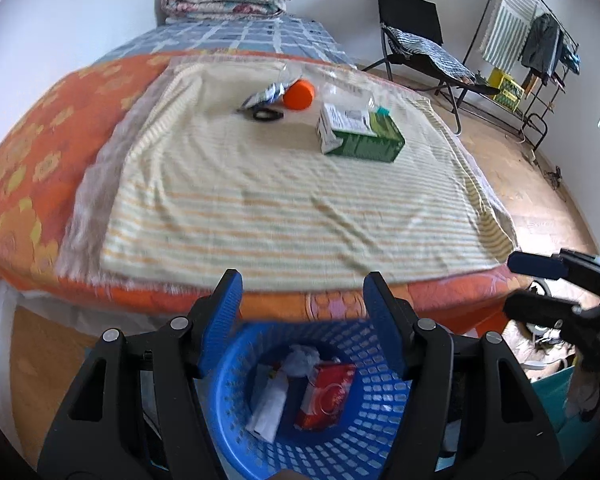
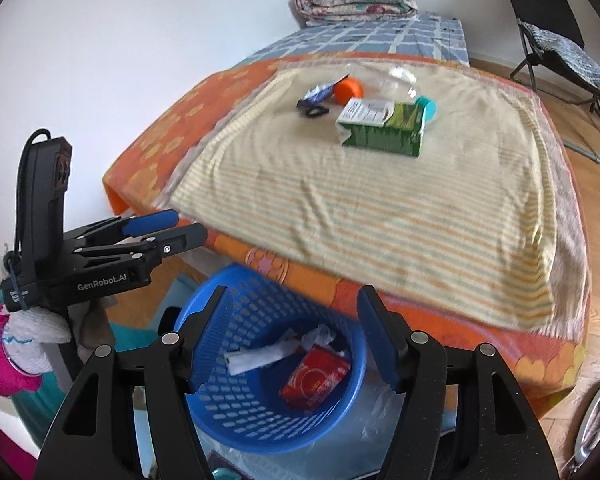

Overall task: Collect trash
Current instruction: 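Move left tool to the snack wrapper while right tool approaches the green milk carton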

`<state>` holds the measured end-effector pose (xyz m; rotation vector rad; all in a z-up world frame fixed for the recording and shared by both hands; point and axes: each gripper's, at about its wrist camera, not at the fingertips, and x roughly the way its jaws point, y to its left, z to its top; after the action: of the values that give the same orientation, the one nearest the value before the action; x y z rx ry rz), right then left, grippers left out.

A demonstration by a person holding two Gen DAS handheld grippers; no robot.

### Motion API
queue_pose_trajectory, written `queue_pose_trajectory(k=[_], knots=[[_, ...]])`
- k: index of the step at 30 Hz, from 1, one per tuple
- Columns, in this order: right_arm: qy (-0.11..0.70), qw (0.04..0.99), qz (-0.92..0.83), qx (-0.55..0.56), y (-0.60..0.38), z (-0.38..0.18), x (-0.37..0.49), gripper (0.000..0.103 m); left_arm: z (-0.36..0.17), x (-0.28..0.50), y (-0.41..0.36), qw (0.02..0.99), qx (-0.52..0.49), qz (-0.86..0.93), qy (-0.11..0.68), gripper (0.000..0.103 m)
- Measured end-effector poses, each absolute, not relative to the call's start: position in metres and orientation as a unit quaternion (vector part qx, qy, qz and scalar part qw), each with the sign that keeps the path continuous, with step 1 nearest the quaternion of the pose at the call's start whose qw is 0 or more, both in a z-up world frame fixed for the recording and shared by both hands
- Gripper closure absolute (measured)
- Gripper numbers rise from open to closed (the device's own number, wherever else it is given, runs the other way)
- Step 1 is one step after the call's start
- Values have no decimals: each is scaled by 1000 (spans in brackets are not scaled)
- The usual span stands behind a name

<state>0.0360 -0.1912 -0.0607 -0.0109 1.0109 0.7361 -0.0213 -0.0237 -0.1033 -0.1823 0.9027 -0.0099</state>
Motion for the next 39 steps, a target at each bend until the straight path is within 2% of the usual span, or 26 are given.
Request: queue_pose_trajectory(k=[7,13,22,39], knots=[[459,819,344,18,-198,-47,68,39,-88,17,-16,903,-57,-6,427,38],[446,824,349,-3,-193,-43,101,39,-87,53,-5,902,-57,-3,428,38],[450,822,349,28,-188,-48,172,38,-90,110,10,904,-61,2,422,38],[465,803,366,70,-153,-69,268,39,-130,201,22,895,-44,11,443,38]])
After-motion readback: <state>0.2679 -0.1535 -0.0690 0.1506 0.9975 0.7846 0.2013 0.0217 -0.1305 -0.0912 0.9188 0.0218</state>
